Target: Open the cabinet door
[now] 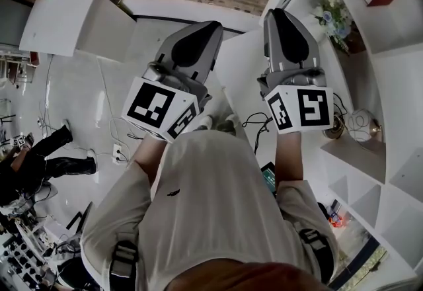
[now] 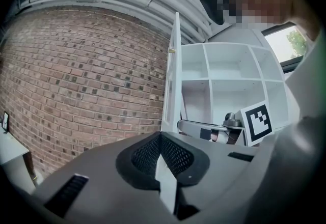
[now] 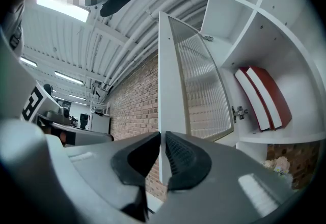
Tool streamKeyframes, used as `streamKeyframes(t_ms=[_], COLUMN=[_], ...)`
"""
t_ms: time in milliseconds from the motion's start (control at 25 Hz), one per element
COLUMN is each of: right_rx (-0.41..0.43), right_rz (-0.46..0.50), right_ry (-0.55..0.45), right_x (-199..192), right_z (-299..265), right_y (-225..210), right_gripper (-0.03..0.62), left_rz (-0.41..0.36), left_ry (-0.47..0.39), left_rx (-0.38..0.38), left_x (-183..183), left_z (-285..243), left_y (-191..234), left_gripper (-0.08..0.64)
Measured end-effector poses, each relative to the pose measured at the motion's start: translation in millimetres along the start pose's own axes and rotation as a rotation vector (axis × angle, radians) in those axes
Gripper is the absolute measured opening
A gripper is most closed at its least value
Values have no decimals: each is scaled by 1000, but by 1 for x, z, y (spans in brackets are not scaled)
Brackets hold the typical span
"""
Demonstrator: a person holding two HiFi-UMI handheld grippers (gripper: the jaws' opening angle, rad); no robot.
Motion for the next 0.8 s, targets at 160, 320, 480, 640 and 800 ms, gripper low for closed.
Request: streamKeyframes(t_ms=[160,320,480,640,800], right_rx=[13,27,41,48,61], right_rz=[-2,-5,-1,1,6], right_ry=[-5,-8,-11,-11,-11], right_x=[0,-1,-2,-3,-4], right_z=[-8,-19,-29,-40,-51], right_y=[4,7,11,13,15], right_gripper=[44,44,43,43,43], left_rz=[0,0,2,6,11], left_ry=[-2,-3,-5,-8,-10], left_rx=[16,29,38,47,56], left_x=[2,4,5,8,9], left_z=[3,5,8,6,4], left_y=[6,13,18,25,31], left_gripper=[9,9,9,9,9])
Point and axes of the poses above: the fingertips, and each gripper's own axes: z backward along the fingers, y to its left, x out of its top, the point moved 6 cm from there along z, backward along the fingers, and after that the axes turned 13 degrees about z, right-handed, at the moved point
